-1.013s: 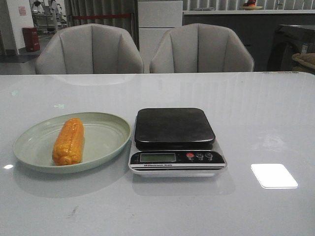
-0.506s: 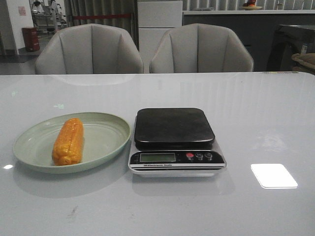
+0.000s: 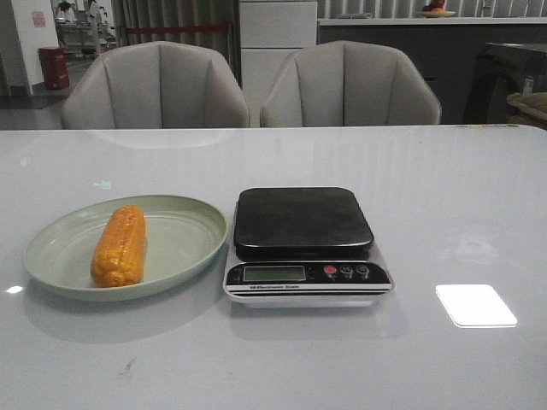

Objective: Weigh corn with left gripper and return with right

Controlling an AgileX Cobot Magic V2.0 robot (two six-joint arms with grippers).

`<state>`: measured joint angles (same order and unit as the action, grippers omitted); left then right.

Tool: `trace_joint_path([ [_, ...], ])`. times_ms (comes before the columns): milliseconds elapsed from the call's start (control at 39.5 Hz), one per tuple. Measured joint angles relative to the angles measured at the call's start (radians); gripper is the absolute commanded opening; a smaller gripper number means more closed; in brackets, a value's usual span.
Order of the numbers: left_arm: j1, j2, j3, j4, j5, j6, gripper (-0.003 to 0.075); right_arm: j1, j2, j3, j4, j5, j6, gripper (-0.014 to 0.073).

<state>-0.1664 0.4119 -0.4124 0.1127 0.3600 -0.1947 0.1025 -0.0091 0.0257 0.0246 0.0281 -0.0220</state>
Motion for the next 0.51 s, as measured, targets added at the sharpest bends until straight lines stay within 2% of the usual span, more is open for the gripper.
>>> trace_joint_path([
  [101,-0.02,0.049,-0.029,0.0,0.02,0.0,0.057,0.0,0.0,0.0,0.0,0.0,0.0,0.0165],
  [152,-0.031,0.075,-0.049,0.0,0.026,0.0,0.0625,0.0,0.0,0.0,0.0,0.0,0.0,0.0165],
  [203,-0.045,0.104,-0.07,0.0,0.032,0.0,0.0643,0.0,0.0,0.0,0.0,0.0,0.0,0.0165],
  [506,-0.171,0.389,-0.18,-0.057,0.04,0.0,0.0637,0.0,0.0,0.0,0.0,0.0,0.0,0.0165],
])
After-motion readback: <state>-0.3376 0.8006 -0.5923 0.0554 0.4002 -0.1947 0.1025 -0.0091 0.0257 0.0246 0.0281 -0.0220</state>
